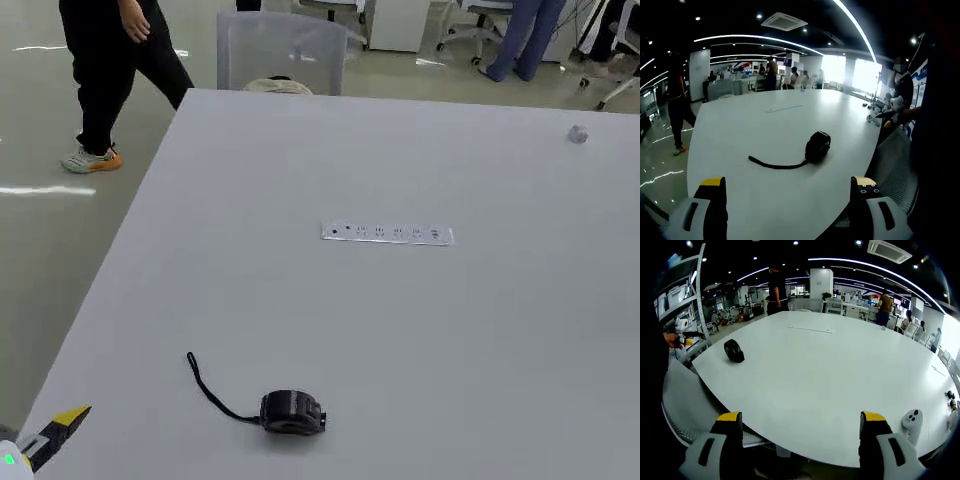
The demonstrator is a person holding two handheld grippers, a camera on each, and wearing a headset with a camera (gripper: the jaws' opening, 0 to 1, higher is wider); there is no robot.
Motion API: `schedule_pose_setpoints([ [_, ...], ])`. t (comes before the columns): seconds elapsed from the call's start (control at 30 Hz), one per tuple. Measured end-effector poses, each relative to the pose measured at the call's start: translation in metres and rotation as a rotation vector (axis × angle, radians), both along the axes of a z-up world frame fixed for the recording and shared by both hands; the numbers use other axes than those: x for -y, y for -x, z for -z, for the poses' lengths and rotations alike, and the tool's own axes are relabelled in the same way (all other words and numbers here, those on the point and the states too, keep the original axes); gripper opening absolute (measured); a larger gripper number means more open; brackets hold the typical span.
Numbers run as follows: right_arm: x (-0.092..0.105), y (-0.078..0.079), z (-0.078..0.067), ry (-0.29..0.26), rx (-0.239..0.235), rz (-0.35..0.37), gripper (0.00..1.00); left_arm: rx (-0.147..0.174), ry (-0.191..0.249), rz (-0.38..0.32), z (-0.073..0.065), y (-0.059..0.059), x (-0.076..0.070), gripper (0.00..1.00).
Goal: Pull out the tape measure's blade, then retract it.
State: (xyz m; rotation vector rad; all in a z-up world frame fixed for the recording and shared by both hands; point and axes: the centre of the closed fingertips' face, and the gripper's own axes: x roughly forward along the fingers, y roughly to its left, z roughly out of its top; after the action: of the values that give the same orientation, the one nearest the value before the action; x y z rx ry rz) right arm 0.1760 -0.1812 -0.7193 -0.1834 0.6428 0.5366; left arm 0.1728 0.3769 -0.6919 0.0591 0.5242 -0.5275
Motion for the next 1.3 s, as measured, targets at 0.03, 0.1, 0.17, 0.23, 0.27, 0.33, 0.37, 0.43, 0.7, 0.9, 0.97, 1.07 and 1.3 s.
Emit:
schedule_pose_setpoints([
  [0.03,0.000,0.001,0.000,0.001,0.000,-0.001,1.00,-0.001,0.001,0.001,0.000,0.000,0.000,1.00],
  [0.1,0.001,0.002,0.001,0.004,-0.002,-0.003,1.00,-0.003,0.000,0.003,0.001,0.002,0.001,1.00],
  [0.17,0.002,0.003,0.001,0.005,-0.002,-0.002,1.00,-0.007,0.000,0.001,0.000,0.004,0.002,1.00],
  [0.23,0.002,0.003,0.001,0.007,-0.002,-0.002,1.00,-0.009,0.000,0.000,0.000,0.006,0.003,1.00],
  [0.27,0.003,0.003,0.001,0.009,-0.002,-0.003,1.00,-0.012,0.000,0.002,0.000,0.007,0.003,1.00],
  [0.33,0.004,0.004,0.000,0.014,-0.001,-0.008,1.00,-0.017,-0.004,0.007,0.001,0.008,0.002,1.00],
  [0.37,0.004,0.003,0.000,0.015,-0.001,-0.009,1.00,-0.019,-0.005,0.010,0.001,0.008,0.002,1.00],
  [0.43,0.005,0.002,-0.001,0.019,0.002,-0.011,1.00,-0.022,-0.009,0.015,0.000,0.008,0.002,1.00],
  [0.7,-0.004,-0.002,-0.002,0.025,-0.001,-0.058,0.99,-0.031,-0.045,0.079,0.000,0.000,0.006,1.00],
  [0.9,-0.024,-0.012,0.002,0.037,-0.004,-0.119,0.98,-0.024,-0.075,0.150,0.000,-0.018,0.019,1.00],
  [0.97,-0.032,-0.015,0.001,0.036,0.001,-0.136,0.98,-0.021,-0.087,0.177,-0.001,-0.022,0.026,1.00],
  [1.07,-0.042,-0.020,0.001,0.036,0.001,-0.162,0.97,-0.015,-0.100,0.212,-0.003,-0.029,0.034,1.00],
  [1.3,-0.067,-0.028,-0.001,0.058,0.002,-0.254,0.97,-0.025,-0.141,0.309,0.000,-0.043,0.052,1.00],
])
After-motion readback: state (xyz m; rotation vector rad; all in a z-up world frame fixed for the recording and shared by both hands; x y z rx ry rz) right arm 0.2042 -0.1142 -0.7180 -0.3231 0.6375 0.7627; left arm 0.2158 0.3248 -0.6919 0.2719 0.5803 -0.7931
